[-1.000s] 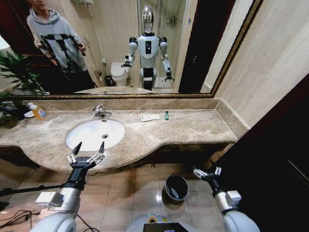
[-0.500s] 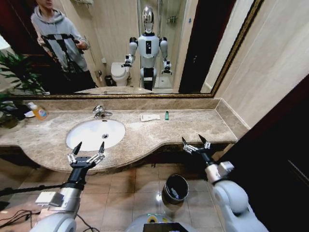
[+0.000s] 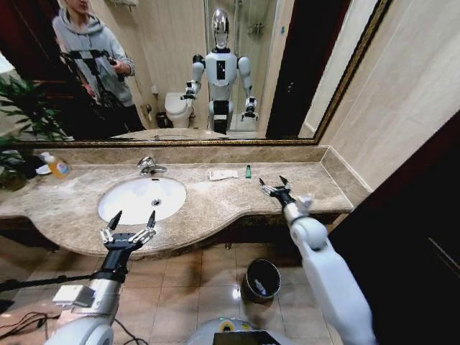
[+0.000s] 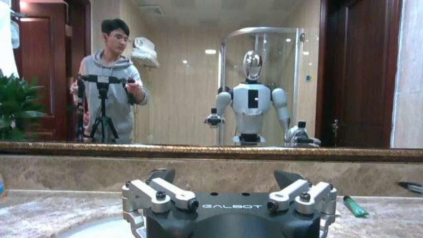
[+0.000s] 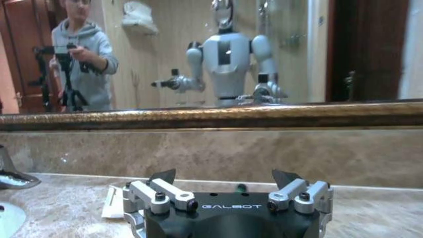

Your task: Pick up the trash from the sink and place it in the trash bin.

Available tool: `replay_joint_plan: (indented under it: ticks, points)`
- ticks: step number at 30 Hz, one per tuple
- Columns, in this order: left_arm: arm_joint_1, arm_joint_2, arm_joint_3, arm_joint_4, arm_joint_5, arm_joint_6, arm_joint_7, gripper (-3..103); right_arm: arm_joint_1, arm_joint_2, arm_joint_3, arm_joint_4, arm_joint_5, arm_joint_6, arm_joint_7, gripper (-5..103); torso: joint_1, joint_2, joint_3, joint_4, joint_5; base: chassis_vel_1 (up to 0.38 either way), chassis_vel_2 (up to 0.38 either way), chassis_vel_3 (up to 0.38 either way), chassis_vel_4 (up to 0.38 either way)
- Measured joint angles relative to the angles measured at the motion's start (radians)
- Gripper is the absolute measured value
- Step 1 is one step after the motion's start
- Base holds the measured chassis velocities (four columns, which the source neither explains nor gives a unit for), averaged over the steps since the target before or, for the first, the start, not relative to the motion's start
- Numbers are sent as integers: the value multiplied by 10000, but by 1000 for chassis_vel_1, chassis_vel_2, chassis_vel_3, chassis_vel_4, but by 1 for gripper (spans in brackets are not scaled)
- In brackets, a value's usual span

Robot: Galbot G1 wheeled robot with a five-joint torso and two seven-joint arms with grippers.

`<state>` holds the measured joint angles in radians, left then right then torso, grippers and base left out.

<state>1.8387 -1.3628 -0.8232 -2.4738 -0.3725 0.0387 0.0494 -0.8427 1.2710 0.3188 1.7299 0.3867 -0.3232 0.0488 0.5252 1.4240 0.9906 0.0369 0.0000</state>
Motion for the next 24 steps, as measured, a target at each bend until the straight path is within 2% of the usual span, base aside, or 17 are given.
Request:
replay_joint_plan:
  ticks: [4, 10, 14, 18, 24]
  points:
    - [-1, -1, -1, 0, 0, 0, -6, 100, 1126, 327, -716, -985, -94, -131, 248, 98, 0, 0, 0, 0, 0, 0, 0, 0, 0]
    - [0, -1, -1, 0, 1, 0, -5, 100, 2016, 704, -1087, -2136, -366, -132, 374, 98, 0, 0, -1, -1, -1, 0, 0, 0, 0]
    - [0, -1, -2, 0, 0, 0, -6, 100, 2527, 1058, -1301, -3264, -795, 178, 380, 98, 0, 0, -1, -1, -2, 0, 0, 0, 0]
    - [0, -1, -1, -1, 0, 0, -6, 100, 3212, 1789, -1374, -5027, -1467, 798, 407, 95, 0, 0, -1, 1, -2, 0, 0, 0, 0]
    - [0, 0, -1, 0, 0, 0, -6, 100, 3329, 1912, -861, -5719, -2025, 1086, 406, 91, 0, 0, -1, 3, -2, 0, 0, 0, 0]
